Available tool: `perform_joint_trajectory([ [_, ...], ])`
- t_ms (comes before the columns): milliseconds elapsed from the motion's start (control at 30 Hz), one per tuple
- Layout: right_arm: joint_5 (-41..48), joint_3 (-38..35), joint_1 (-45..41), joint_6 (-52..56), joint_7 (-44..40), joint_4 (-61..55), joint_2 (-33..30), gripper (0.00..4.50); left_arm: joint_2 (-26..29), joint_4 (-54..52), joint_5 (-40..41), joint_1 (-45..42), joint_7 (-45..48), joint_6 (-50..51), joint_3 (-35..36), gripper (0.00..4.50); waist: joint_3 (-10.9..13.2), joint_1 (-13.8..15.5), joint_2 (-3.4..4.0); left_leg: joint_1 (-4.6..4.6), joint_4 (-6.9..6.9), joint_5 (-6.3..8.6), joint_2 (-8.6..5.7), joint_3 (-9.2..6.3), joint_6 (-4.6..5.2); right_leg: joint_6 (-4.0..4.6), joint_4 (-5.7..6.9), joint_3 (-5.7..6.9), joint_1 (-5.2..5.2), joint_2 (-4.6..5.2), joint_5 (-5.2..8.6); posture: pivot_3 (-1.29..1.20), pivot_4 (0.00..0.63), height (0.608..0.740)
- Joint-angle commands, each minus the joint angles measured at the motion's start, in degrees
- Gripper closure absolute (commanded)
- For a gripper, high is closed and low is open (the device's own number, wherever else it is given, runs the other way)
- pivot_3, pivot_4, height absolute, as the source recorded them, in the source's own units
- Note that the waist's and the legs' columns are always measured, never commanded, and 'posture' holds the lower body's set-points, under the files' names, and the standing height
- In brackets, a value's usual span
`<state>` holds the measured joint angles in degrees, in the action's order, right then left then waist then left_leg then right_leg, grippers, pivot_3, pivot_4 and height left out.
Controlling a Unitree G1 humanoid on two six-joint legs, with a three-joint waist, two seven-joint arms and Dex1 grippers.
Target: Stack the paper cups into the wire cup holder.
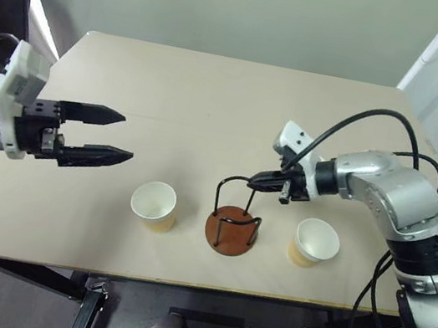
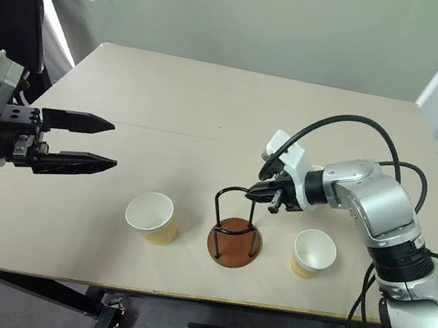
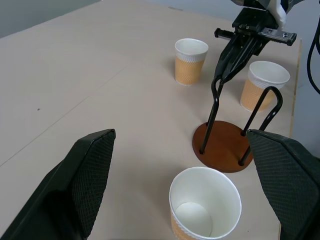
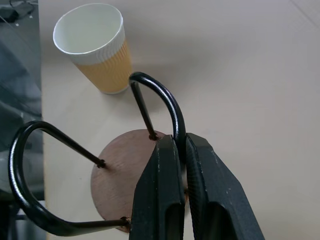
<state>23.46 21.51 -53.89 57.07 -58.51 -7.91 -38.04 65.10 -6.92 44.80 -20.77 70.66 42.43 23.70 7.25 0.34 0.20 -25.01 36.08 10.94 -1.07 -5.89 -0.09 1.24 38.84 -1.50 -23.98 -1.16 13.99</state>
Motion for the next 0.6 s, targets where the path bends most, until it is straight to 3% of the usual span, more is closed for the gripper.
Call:
perform_joint_trajectory([
  [33, -3.6, 1.6, 0.3, -3.1, 0.7, 1.9, 0.1, 4.49, 1.2, -1.6, 0.4, 0.1, -0.3, 0.0, 2.5, 0.00, 0.0, 0.0, -0.01, 0.02, 0.00, 0.00, 0.00, 0.00, 0.00, 0.00, 0.00, 0.00, 0.02, 0.00, 0.00, 0.00, 0.150, 0.740],
  [167, -4.4, 1.3, 0.1, -3.1, 0.4, 2.7, 0.4, 4.49, 1.4, -1.5, 0.4, 0.1, -0.3, 0.0, 2.5, 0.00, 0.0, 0.0, -0.03, 0.07, 0.01, 0.00, 0.00, 0.00, 0.00, 0.01, 0.00, 0.00, 0.07, 0.00, 0.01, 0.00, 0.150, 0.740],
  [200, -4.5, 1.3, 0.1, -2.9, 0.3, 2.7, 0.4, 3.96, 1.4, -1.5, 0.4, 0.1, -0.3, 0.0, 2.5, 0.00, 0.0, 0.0, -0.05, 0.08, 0.01, 0.00, 0.00, 0.00, 0.00, 0.02, 0.00, 0.00, 0.08, 0.00, 0.01, 0.00, 0.150, 0.740],
  [300, -4.8, 1.4, 0.1, -2.3, -0.3, 2.6, 0.3, 3.07, 1.4, -1.3, 0.4, -0.1, -0.2, -0.1, 2.4, 0.00, 0.0, 0.0, -0.05, 0.06, 0.01, 0.01, 0.00, 0.00, 0.00, 0.03, 0.00, 0.00, 0.07, 0.00, 0.01, 0.00, 0.150, 0.740],
  [567, -4.0, 0.3, -1.4, -1.3, -2.5, 1.0, -0.6, 0.14, 1.5, -0.9, 0.9, -0.6, 0.3, 0.1, 2.1, 0.00, 0.0, 0.0, -0.04, 0.04, 0.00, 0.04, 0.01, 0.00, -0.03, 0.06, 0.00, 0.01, 0.05, 0.00, 0.03, 0.00, 0.150, 0.740],
  [600, -3.5, -0.2, -2.1, -1.1, -3.3, 1.0, -1.0, 0.02, 1.6, -0.7, 1.2, -0.8, 0.6, 0.3, 2.1, 0.00, 0.0, 0.0, -0.04, 0.04, 0.00, 0.04, 0.01, 0.00, -0.03, 0.06, 0.00, 0.01, 0.05, 0.00, 0.03, 0.00, 0.150, 0.740],
])
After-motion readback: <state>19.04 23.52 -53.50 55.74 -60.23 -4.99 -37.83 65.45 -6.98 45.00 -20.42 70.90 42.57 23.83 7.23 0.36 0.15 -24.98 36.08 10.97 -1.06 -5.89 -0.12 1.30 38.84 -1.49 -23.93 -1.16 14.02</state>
